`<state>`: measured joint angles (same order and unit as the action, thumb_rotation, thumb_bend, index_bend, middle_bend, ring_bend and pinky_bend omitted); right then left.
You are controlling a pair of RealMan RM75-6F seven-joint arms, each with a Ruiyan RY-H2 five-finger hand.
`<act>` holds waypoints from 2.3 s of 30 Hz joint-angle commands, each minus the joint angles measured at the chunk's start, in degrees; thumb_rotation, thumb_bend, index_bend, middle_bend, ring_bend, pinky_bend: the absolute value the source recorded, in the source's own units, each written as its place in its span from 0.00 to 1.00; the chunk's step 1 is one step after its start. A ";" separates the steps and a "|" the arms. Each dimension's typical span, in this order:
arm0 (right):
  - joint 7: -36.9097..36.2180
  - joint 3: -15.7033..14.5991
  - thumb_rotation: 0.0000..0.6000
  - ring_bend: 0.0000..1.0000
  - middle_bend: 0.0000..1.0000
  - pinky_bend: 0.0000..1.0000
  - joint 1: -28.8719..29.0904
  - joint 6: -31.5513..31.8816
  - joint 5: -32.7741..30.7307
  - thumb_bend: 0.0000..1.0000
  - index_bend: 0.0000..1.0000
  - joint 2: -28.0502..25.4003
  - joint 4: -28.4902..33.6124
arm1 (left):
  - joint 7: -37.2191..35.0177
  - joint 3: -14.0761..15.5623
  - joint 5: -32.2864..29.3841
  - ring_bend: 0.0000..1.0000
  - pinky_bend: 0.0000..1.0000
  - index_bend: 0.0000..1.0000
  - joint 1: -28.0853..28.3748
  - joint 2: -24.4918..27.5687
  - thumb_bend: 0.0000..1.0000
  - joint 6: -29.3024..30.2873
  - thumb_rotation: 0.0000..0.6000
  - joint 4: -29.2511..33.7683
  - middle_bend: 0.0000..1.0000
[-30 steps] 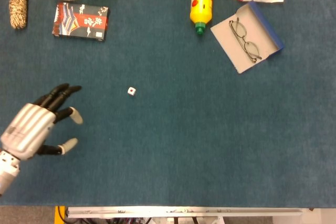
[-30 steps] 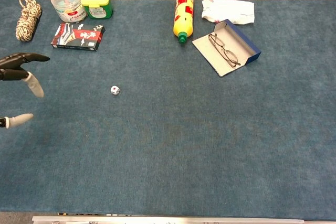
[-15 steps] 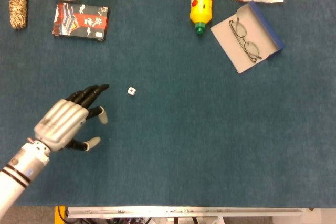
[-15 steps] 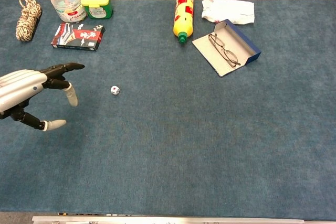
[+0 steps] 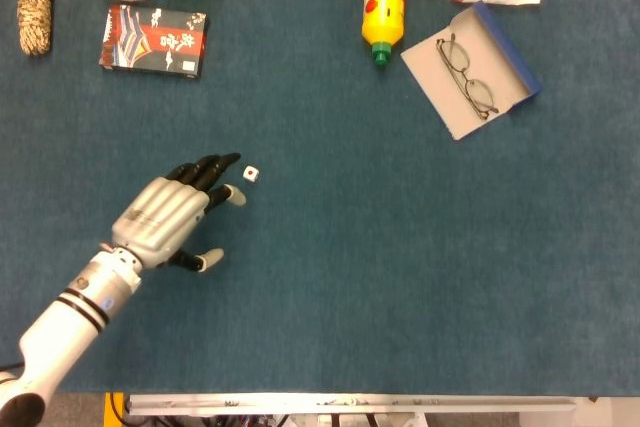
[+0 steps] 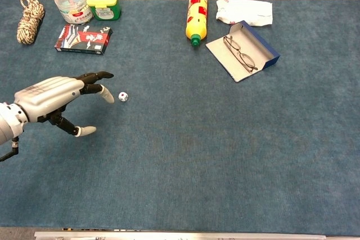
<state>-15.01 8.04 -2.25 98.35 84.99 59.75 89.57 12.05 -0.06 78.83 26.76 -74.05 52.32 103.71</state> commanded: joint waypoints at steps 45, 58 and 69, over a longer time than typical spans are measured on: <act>0.01 0.40 1.00 0.21 0.34 0.35 -0.34 -1.00 0.82 0.06 0.38 -0.07 0.30 | 13.87 0.03 -16.97 0.00 0.00 0.27 7.43 -7.20 0.25 -1.98 1.00 -5.53 0.00; 0.33 0.37 1.00 0.21 0.34 0.35 -0.14 -1.54 0.83 0.06 0.38 0.00 0.29 | 15.18 -0.03 -20.18 0.00 0.00 0.26 9.85 -8.22 0.25 -2.91 1.00 -6.45 0.00; 0.83 0.22 1.00 0.21 0.34 0.35 0.17 -2.20 0.97 0.06 0.38 0.12 0.28 | 14.62 -0.69 -22.38 0.00 0.00 0.25 11.16 -8.29 0.25 -2.57 1.00 -6.95 0.00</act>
<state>-14.20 8.27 -2.10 96.17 85.95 59.86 89.85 26.78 -0.62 56.67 37.79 -82.39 49.70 96.80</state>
